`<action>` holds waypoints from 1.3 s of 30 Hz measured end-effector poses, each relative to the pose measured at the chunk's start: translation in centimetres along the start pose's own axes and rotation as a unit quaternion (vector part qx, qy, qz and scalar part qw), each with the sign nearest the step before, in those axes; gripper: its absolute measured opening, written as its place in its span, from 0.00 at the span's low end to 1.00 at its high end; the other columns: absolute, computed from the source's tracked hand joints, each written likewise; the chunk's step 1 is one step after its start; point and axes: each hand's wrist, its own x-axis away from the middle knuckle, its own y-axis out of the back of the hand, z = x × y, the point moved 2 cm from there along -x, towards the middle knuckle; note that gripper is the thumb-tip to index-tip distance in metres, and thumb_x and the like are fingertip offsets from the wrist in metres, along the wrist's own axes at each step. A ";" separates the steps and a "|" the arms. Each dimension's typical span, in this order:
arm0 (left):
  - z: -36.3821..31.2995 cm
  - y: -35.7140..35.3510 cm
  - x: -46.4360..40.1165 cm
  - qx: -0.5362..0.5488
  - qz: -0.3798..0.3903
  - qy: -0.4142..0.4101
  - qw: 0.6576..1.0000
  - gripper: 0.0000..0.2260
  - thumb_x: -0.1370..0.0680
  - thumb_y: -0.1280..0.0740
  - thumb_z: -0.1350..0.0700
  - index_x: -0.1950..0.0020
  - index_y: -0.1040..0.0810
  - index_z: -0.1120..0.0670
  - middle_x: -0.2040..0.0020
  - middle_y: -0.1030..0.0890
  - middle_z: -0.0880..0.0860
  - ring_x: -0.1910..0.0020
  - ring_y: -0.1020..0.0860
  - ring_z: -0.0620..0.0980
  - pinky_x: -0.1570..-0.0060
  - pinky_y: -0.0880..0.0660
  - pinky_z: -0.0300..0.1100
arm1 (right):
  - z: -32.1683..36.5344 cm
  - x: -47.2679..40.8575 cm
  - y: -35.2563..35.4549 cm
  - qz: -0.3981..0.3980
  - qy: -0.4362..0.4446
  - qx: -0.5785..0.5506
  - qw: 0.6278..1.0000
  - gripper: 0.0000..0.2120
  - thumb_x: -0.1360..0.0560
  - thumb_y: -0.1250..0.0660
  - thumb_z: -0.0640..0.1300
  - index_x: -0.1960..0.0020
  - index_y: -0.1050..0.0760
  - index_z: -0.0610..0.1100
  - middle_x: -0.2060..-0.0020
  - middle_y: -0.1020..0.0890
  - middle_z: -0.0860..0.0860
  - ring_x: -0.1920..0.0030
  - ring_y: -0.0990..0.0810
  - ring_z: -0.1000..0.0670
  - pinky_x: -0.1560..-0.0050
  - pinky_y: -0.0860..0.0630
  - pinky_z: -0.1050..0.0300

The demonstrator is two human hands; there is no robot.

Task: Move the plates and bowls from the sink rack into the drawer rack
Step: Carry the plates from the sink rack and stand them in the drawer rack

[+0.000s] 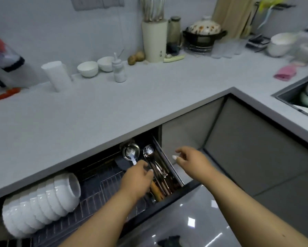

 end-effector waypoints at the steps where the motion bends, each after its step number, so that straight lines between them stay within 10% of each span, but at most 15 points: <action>1: -1.7 -1.0 -0.3 -0.004 0.004 -0.009 1.000 0.11 0.22 0.38 0.51 0.41 0.27 0.51 0.63 0.22 0.44 0.59 0.22 0.47 0.57 0.27 0.40 | -1.5 0.3 1.3 -0.009 -0.006 -0.002 1.000 0.20 0.22 0.38 0.55 0.34 0.28 0.47 0.48 0.22 0.50 0.48 0.23 0.50 0.49 0.28 0.58; 18: -26.6 -18.7 -4.3 -0.065 0.088 -0.197 0.974 0.16 0.22 0.38 0.54 0.36 0.28 0.54 0.47 0.19 0.52 0.46 0.23 0.52 0.54 0.33 0.37 | -23.7 6.5 20.2 -0.212 -0.113 -0.063 0.969 0.11 0.22 0.37 0.52 0.45 0.22 0.47 0.51 0.19 0.52 0.50 0.23 0.52 0.55 0.33 0.62; 31: -35.2 -24.8 -10.8 -0.106 0.082 -0.324 0.936 0.26 0.20 0.44 0.44 0.25 0.40 0.54 0.24 0.40 0.55 0.25 0.45 0.53 0.26 0.49 0.47 | -31.3 5.4 26.9 -0.330 -0.197 -0.127 0.915 0.10 0.22 0.37 0.50 0.52 0.21 0.46 0.57 0.18 0.53 0.55 0.22 0.51 0.55 0.30 0.58; 39: -42.3 -29.2 -18.7 -0.154 0.153 -0.379 0.900 0.29 0.19 0.49 0.41 0.22 0.52 0.51 0.21 0.55 0.52 0.23 0.60 0.48 0.26 0.64 0.49 | -36.9 -1.2 33.8 -0.377 -0.259 -0.103 0.883 0.11 0.21 0.39 0.50 0.56 0.23 0.44 0.64 0.22 0.50 0.64 0.27 0.51 0.66 0.33 0.58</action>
